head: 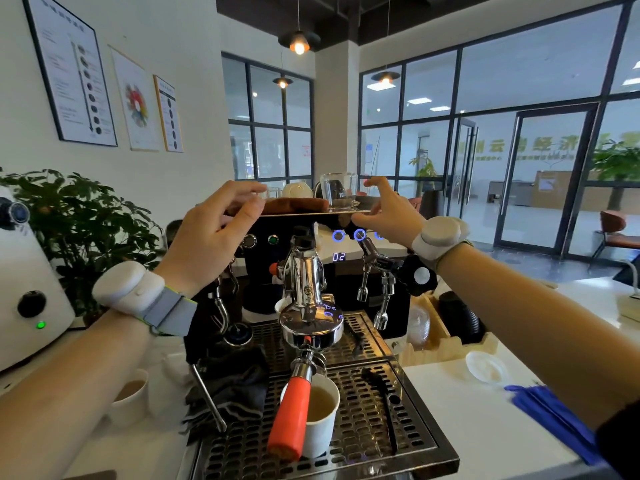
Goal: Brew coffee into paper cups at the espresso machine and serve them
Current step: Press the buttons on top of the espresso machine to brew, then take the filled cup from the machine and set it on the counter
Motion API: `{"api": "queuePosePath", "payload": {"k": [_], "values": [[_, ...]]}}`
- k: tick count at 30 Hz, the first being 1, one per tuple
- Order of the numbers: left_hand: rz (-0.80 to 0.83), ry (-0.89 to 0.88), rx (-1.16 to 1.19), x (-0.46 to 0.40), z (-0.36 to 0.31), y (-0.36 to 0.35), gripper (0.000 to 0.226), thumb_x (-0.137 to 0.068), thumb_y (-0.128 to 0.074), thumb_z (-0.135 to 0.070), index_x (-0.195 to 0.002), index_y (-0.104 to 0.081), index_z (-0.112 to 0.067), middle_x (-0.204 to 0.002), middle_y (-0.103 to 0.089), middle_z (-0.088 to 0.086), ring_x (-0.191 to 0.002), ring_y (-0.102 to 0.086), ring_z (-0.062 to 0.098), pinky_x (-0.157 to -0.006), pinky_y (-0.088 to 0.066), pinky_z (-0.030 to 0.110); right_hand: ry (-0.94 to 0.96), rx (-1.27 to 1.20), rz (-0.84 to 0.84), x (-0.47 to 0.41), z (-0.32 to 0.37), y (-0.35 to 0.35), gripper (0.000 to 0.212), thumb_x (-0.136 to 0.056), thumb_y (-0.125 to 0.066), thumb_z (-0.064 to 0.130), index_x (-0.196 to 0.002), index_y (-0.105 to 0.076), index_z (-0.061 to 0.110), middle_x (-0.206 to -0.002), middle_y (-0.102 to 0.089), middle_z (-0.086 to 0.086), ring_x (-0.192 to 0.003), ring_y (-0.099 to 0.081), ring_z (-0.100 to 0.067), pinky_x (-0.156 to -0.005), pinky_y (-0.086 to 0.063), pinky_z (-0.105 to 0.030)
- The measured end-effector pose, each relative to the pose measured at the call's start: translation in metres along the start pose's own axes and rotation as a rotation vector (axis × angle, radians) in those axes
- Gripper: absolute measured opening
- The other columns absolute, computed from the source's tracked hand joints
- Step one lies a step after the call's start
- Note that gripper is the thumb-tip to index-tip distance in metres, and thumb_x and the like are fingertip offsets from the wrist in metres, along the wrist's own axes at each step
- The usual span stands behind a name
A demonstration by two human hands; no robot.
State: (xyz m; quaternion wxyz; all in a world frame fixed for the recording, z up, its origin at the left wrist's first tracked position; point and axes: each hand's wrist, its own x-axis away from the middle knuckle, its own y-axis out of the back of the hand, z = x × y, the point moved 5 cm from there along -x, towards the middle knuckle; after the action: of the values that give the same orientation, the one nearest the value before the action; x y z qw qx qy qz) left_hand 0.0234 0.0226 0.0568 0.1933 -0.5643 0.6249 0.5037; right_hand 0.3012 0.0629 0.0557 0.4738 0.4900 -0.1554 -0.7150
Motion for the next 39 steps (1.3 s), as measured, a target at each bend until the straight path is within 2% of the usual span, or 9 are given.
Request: {"api": "queuePosePath", "payload": {"k": [3, 5, 8, 10, 17, 22, 28, 35, 39], "values": [[0.014, 0.074, 0.128, 0.004, -0.005, -0.003, 0.034, -0.092, -0.048, -0.04, -0.12, -0.058, -0.025, -0.117, -0.065, -0.003, -0.115, -0.056, 0.006, -0.096, -0.047, 0.033, 0.053, -0.055, 0.009, 0.01, 0.015, -0.005, 0.067, -0.084, -0.065, 0.033, -0.138, -0.027, 0.022, -0.091, -0.059, -0.006, -0.067, -0.055, -0.01, -0.052, -0.041, -0.007], [0.025, 0.097, 0.18, 0.008, -0.007, -0.006, 0.032, -0.094, -0.05, -0.035, -0.122, -0.057, -0.023, -0.121, -0.063, -0.003, -0.117, -0.055, 0.008, -0.099, -0.046, 0.041, 0.058, -0.111, 0.049, 0.015, 0.021, -0.01, 0.07, -0.084, -0.065, 0.04, -0.14, -0.024, 0.027, -0.106, -0.056, -0.003, -0.085, -0.061, -0.018, -0.068, -0.046, -0.015], [0.038, 0.155, 0.293, 0.016, -0.008, -0.013, 0.03, -0.095, -0.051, -0.031, -0.123, -0.057, -0.021, -0.124, -0.061, -0.006, -0.117, -0.055, 0.003, -0.1, -0.046, 0.039, 0.056, -0.233, 0.109, 0.024, 0.027, -0.017, 0.075, -0.083, -0.065, 0.044, -0.143, -0.02, 0.033, -0.13, -0.05, -0.004, -0.11, -0.057, -0.026, -0.095, -0.047, -0.04], [0.078, 0.223, 0.404, 0.022, -0.007, -0.02, 0.037, -0.091, -0.054, -0.037, -0.126, -0.055, -0.022, -0.127, -0.059, -0.009, -0.117, -0.054, 0.001, -0.097, -0.047, 0.033, 0.062, -0.323, 0.134, 0.032, 0.031, -0.019, 0.077, -0.083, -0.066, 0.045, -0.144, -0.019, 0.036, -0.14, -0.044, -0.004, -0.12, -0.051, -0.024, -0.101, -0.043, -0.041], [0.147, 0.311, 0.361, 0.062, 0.012, -0.04, 0.056, -0.083, -0.053, -0.045, -0.135, -0.045, -0.027, -0.138, -0.046, -0.017, -0.126, -0.044, -0.005, -0.11, -0.036, 0.035, 0.087, -0.518, 0.159, 0.079, 0.03, -0.038, 0.077, -0.083, -0.067, 0.043, -0.144, -0.019, 0.043, -0.149, -0.032, 0.004, -0.125, -0.038, -0.01, -0.089, -0.034, -0.02], [0.232, 0.386, 0.312, 0.089, 0.039, -0.052, 0.065, -0.082, -0.056, -0.049, -0.141, -0.037, -0.03, -0.145, -0.04, -0.016, -0.132, -0.036, -0.005, -0.109, -0.032, 0.029, 0.031, -0.583, 0.211, 0.114, 0.01, -0.064, 0.076, -0.074, -0.07, 0.054, -0.13, -0.02, 0.065, -0.15, -0.026, 0.015, -0.126, -0.034, 0.0, -0.101, -0.029, -0.031], [0.264, 0.423, 0.315, 0.118, 0.065, -0.057, 0.069, -0.077, -0.063, -0.05, -0.139, -0.036, -0.037, -0.142, -0.038, -0.025, -0.129, -0.035, -0.012, -0.087, -0.038, 0.006, -0.086, -0.589, 0.31, 0.152, -0.027, -0.099, 0.093, -0.065, -0.078, 0.052, -0.135, -0.017, 0.063, -0.153, -0.023, 0.014, -0.132, -0.03, -0.009, -0.104, -0.028, -0.034], [0.331, 0.573, 0.308, 0.163, 0.106, -0.07, 0.09, -0.059, -0.076, -0.055, -0.136, -0.033, -0.039, -0.136, -0.04, -0.022, -0.12, -0.037, -0.018, -0.103, -0.038, 0.027, -0.184, -0.58, 0.389, 0.195, -0.056, -0.136, 0.118, -0.051, -0.086, 0.047, -0.134, -0.005, 0.065, -0.154, -0.021, 0.006, -0.132, -0.025, -0.01, -0.104, -0.025, -0.033], [0.362, 0.673, 0.39, 0.188, 0.12, -0.084, 0.114, -0.039, -0.084, -0.066, -0.137, -0.031, -0.038, -0.137, -0.04, -0.017, -0.12, -0.04, -0.011, -0.095, -0.036, 0.02, -0.25, -0.583, 0.474, 0.212, -0.064, -0.162, 0.12, -0.057, -0.087, 0.038, -0.14, -0.003, 0.056, -0.155, -0.02, 0.004, -0.133, -0.023, -0.012, -0.105, -0.024, -0.033]]}}
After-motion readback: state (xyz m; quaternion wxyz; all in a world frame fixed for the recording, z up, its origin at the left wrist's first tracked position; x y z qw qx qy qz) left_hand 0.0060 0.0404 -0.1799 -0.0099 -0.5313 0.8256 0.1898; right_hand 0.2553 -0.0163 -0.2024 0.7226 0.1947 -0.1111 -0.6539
